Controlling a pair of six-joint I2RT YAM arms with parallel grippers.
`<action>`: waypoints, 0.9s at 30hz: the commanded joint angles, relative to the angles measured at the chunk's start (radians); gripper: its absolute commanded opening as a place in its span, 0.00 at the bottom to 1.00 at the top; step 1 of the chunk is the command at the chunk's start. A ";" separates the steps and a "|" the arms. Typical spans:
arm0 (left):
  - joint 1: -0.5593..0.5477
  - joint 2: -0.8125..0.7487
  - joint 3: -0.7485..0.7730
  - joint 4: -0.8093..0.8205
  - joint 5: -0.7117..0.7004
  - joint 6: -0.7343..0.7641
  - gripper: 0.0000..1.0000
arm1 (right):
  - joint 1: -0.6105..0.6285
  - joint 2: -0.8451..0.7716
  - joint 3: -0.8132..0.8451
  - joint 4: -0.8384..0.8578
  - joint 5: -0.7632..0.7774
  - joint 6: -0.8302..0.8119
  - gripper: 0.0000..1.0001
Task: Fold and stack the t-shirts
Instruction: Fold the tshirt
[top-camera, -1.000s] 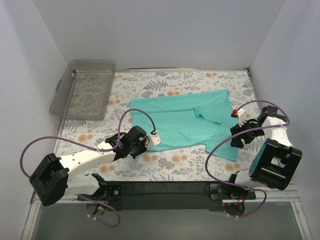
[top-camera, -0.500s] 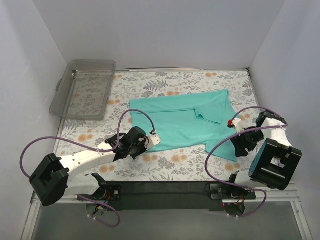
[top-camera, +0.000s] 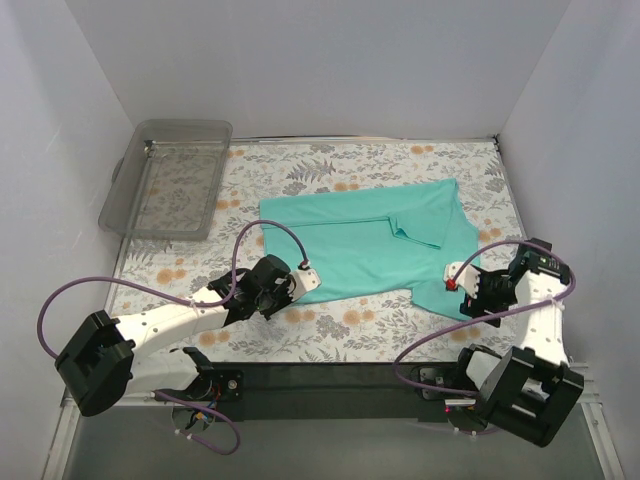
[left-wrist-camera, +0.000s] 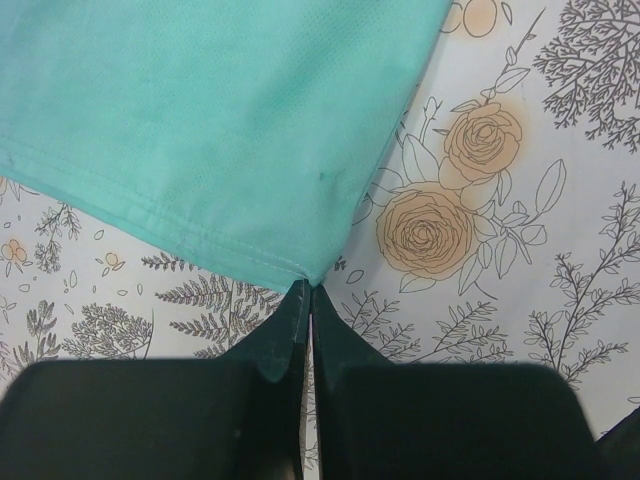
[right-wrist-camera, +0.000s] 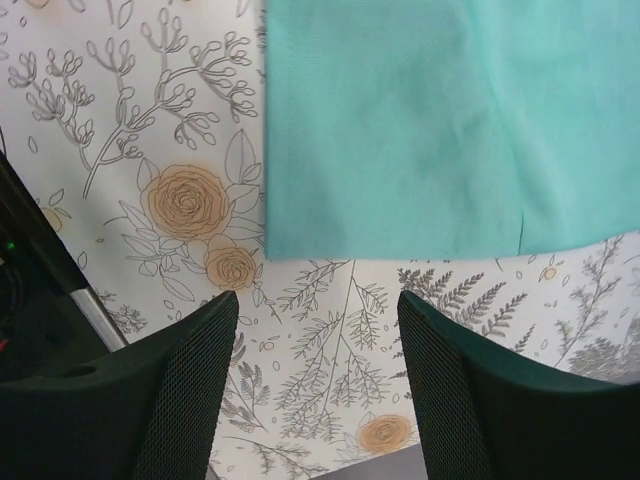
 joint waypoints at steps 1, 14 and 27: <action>-0.007 -0.025 -0.005 0.030 -0.009 -0.002 0.00 | -0.002 -0.076 -0.055 -0.074 0.001 -0.462 0.61; -0.007 -0.039 -0.017 0.041 -0.011 -0.006 0.00 | -0.002 -0.030 -0.147 -0.074 0.028 -0.774 0.57; -0.007 -0.045 -0.025 0.051 -0.007 -0.005 0.00 | 0.015 0.013 -0.175 0.087 0.001 -0.722 0.43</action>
